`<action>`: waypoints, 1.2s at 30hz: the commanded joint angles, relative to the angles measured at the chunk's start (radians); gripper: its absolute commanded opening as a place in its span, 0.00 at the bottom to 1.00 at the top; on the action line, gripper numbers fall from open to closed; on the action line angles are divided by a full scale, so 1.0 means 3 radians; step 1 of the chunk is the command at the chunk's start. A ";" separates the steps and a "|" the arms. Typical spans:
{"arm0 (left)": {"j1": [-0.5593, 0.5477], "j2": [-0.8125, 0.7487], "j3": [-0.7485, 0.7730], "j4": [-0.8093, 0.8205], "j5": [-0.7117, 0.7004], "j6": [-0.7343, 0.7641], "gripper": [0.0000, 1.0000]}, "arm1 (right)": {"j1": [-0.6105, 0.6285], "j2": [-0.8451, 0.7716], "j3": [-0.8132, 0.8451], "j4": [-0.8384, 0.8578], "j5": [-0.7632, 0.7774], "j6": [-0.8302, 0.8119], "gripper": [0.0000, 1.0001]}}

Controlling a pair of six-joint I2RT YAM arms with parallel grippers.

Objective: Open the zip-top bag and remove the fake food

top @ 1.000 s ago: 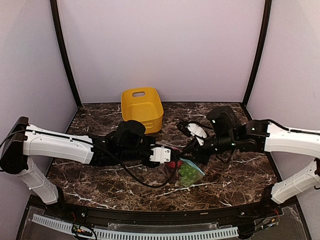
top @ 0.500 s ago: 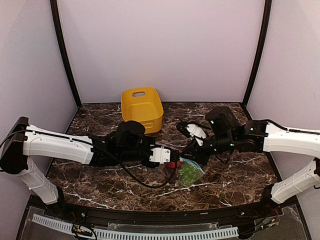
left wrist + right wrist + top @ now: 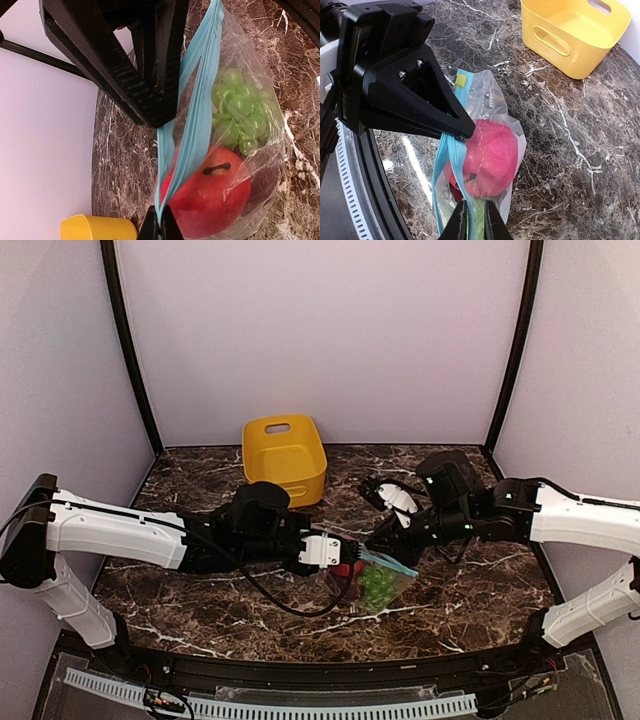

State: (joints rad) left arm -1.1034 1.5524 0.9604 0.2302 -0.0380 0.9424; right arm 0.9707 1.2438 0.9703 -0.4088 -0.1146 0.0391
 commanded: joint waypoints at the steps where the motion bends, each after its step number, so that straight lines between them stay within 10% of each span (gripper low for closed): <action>1: -0.0005 -0.0138 -0.0036 0.0063 0.0032 0.0032 0.01 | -0.0032 -0.0029 0.0026 -0.0006 -0.0027 -0.0023 0.12; 36: -0.0006 -0.0020 0.0128 0.0026 0.0055 0.0152 0.01 | -0.0010 0.0540 0.0599 -0.0570 0.0021 -0.0232 0.13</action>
State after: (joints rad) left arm -1.1034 1.5528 0.9661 0.2321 -0.0383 0.9703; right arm 0.9707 1.3865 1.1145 -0.5335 -0.1337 -0.0109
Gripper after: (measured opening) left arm 0.011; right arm 0.148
